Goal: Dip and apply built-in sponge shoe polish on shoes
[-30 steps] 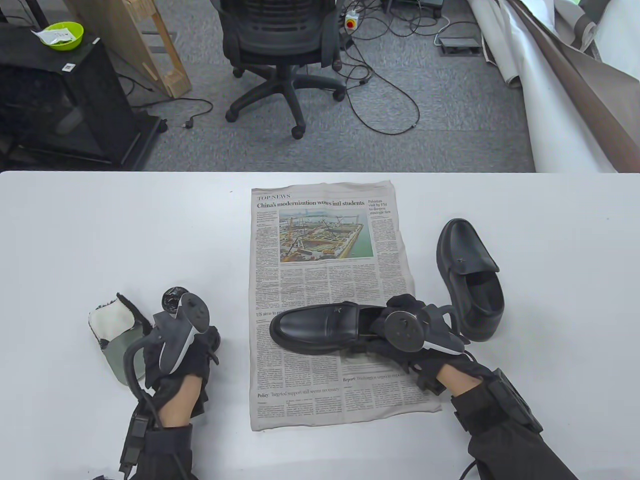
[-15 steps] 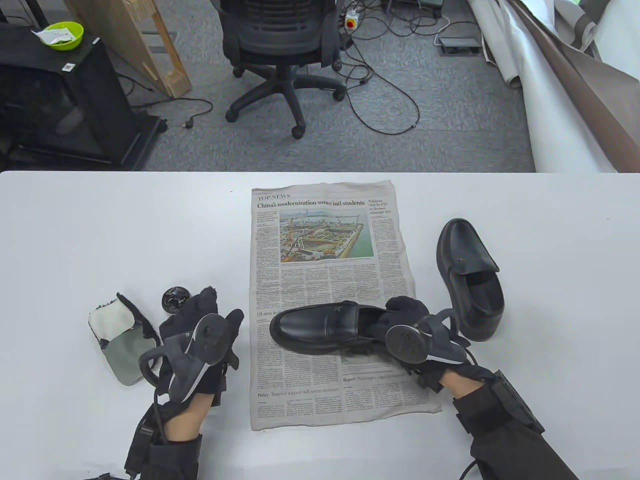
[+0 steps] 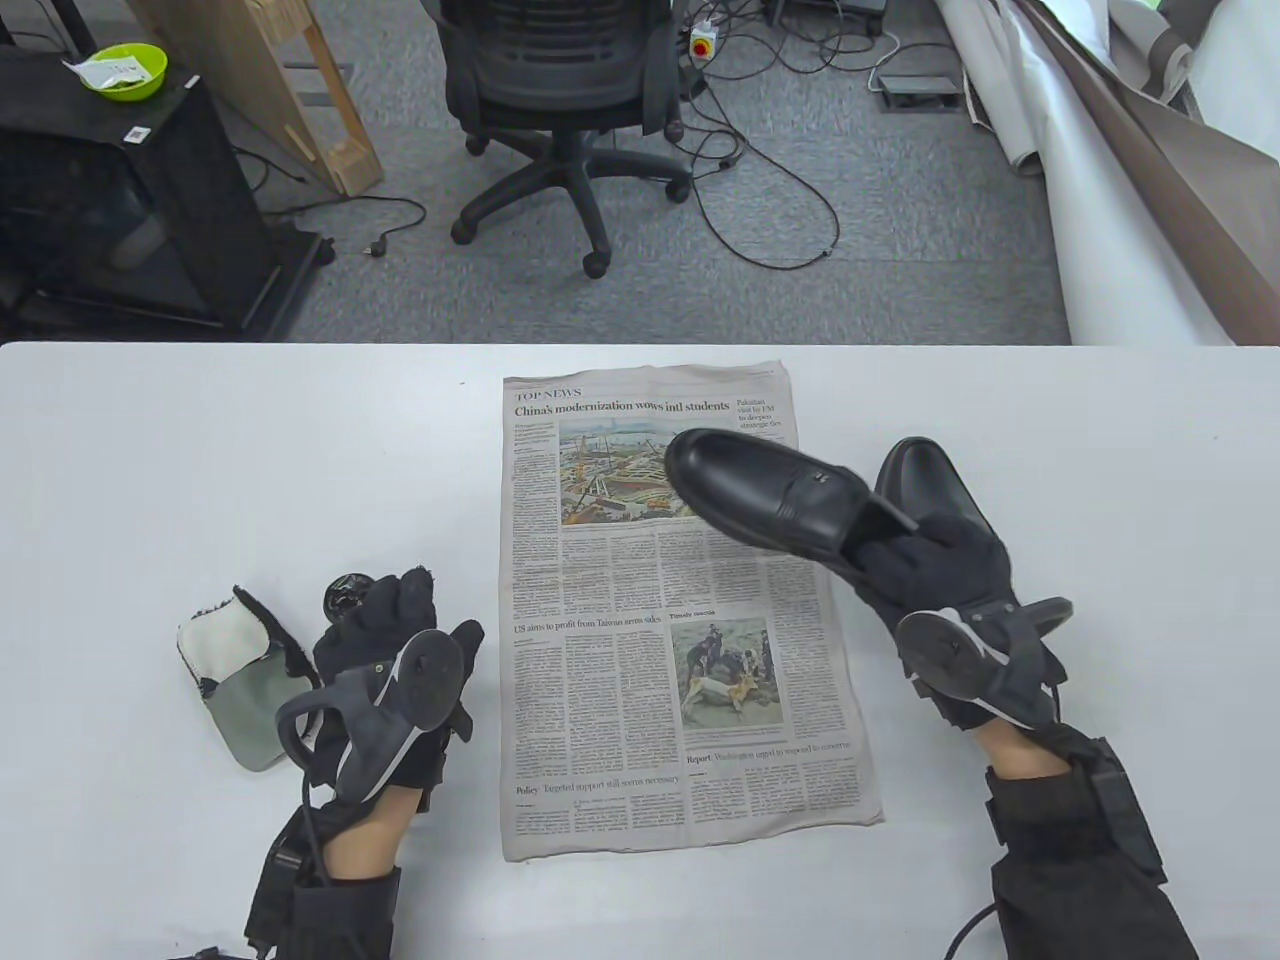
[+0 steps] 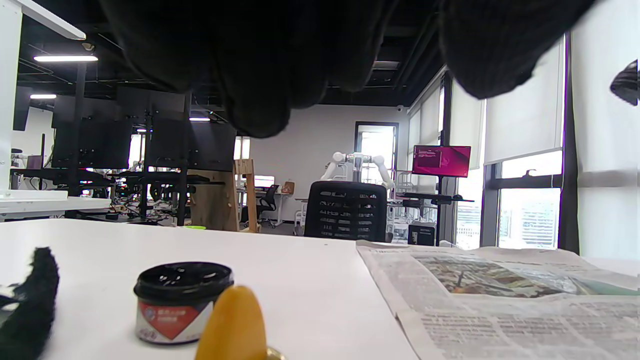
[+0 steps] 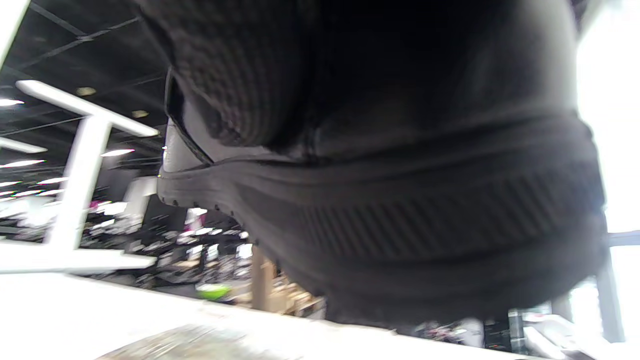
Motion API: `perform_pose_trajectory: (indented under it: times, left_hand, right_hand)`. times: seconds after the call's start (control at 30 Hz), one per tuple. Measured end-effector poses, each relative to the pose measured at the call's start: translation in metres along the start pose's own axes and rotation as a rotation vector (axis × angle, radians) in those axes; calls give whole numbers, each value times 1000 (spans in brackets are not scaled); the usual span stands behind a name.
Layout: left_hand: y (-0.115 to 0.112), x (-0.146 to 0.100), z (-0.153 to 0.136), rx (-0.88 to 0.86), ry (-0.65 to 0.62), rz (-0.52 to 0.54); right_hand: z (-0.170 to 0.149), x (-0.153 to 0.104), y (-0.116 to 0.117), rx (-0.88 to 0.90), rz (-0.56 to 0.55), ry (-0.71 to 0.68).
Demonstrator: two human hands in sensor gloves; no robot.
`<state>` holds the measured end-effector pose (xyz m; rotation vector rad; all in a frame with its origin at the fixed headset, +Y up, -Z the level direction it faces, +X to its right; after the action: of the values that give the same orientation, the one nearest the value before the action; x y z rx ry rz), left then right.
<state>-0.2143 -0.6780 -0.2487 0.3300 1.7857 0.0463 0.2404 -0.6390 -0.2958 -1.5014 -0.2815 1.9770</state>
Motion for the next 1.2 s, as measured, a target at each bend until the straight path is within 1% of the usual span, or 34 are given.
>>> perform_pose_trajectory:
  times: [0.1, 0.17, 0.23, 0.43, 0.57, 0.63, 0.83, 1.0, 1.1, 1.2]
  left_hand:
    - [-1, 0, 1, 2, -6, 3]
    - [-1, -1, 2, 4, -11, 4]
    - [-2, -1, 4, 12, -19, -2]
    - [-3, -1, 5, 18, -25, -18]
    - [-4, -1, 7, 26, -32, -31]
    - [-4, -1, 7, 28, -36, -34]
    - [-4, -1, 8, 30, -41, -36]
    - [-4, -1, 9, 36, -46, -31]
    - [-4, -1, 9, 38, -46, -28]
    - [-4, -2, 9, 38, -43, -25]
  right_hand:
    - [-26, 1, -9, -95, -77, 93]
    - [-42, 0, -13, -157, -101, 156]
    - [-59, -3, -15, -198, -119, 223]
    - [-95, -11, -11, -287, -137, 348]
    - [-115, -18, -5, -321, -121, 441]
    - [-122, -21, -1, -341, -106, 465]
    - [-145, -32, 15, -361, -48, 596]
    - [-154, -39, 23, -405, -29, 663]
    - [-161, -44, 29, -393, 3, 712]
    - [-164, -48, 37, -414, 37, 724]
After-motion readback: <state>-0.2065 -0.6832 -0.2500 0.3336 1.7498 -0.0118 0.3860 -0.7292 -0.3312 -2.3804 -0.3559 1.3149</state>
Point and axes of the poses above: the tracker on the back of each hand, its own z axis roughly to the thumb side, its own x axis roughly from the wrist to the fingertips, y = z × x, the point moved 1 cm from there along x, roughly from the wrist to the fingertips, and after that the axes turned 13 degrees about x, right-handed, at the moved point
